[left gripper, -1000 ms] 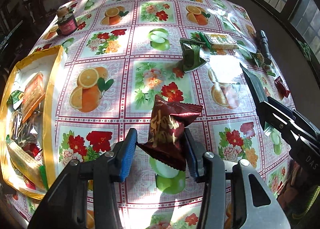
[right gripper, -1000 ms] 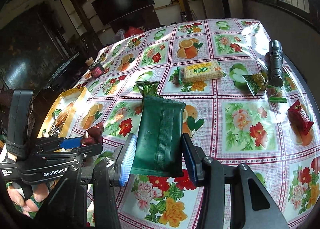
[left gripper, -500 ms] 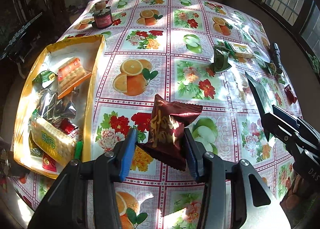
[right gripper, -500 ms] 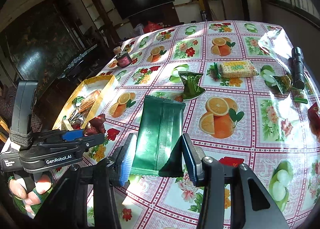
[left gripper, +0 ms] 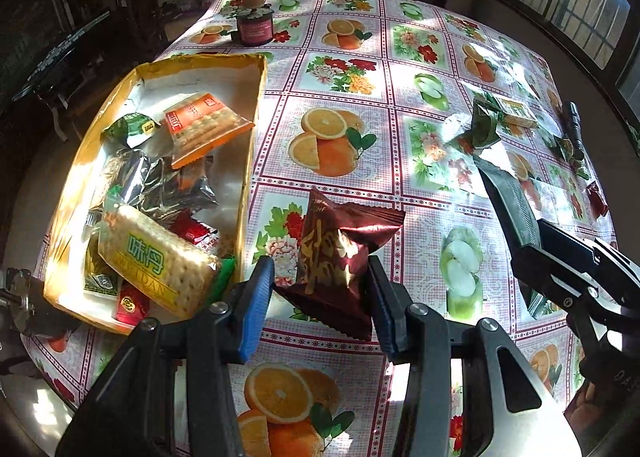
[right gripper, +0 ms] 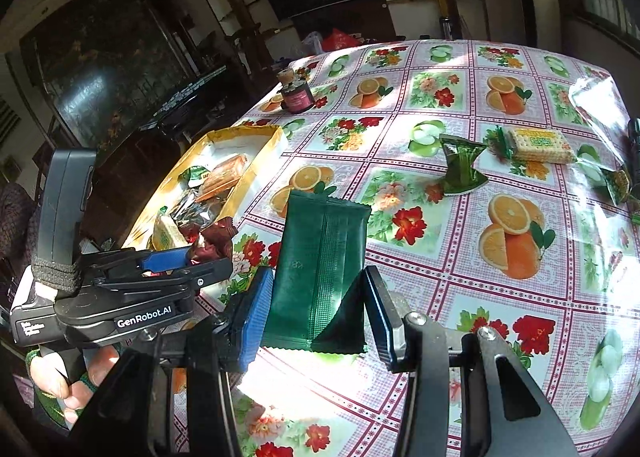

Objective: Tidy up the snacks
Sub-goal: 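Carry the red-gold bag and dark green packet toward the yellow tray, then open both grippers to drop the bag and packet into the yellow tray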

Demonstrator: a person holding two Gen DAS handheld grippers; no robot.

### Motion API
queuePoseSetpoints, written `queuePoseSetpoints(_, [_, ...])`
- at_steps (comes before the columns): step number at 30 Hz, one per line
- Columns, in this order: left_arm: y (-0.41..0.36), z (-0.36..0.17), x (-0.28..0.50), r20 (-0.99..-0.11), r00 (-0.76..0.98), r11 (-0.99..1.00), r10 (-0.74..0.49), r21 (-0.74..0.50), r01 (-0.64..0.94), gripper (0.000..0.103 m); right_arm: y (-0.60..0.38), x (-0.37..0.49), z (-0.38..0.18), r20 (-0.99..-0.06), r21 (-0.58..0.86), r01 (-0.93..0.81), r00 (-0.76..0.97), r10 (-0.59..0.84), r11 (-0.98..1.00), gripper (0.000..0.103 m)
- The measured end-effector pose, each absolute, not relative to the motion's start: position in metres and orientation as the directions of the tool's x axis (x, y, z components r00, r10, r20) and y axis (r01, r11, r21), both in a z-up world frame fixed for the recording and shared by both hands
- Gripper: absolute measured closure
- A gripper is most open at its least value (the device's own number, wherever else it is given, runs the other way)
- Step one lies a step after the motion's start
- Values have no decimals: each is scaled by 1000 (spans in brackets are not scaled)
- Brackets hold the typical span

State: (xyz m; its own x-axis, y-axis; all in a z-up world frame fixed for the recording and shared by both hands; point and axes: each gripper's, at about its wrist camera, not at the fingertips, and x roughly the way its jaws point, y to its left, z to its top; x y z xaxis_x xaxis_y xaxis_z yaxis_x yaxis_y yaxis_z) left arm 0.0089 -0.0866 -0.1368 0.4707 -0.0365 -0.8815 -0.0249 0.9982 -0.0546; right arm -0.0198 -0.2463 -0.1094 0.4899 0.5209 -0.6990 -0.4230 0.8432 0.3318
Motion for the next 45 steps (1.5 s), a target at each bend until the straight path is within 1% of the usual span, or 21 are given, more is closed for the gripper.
queuePoseSetpoints(10, [-64, -140, 6, -878, 478, 996, -4, -47, -77, 56, -208, -19, -108, -704, 325, -490, 445, 553, 809, 57])
queuePoseSetpoints(24, [-32, -140, 5, -877, 480, 989, 10, -63, -136, 55, -163, -7, -103, -705, 313, -556, 407, 581, 770, 57])
queuePoseSetpoints(30, [-27, -141, 5, -878, 478, 988, 2, -73, -138, 55, -154, -3, -104, -707, 313, -568, 396, 586, 761, 57])
queuePoseSetpoints(38, [-18, -133, 3, -869, 493, 982, -51, -132, -133, 55, -154, 1, -106, -708, 319, -561, 394, 586, 764, 57])
queuePoseSetpoints(45, [15, -121, 4, -852, 523, 971, -4, -129, -203, 55, -143, 11, -104, -695, 338, -570, 385, 608, 748, 57])
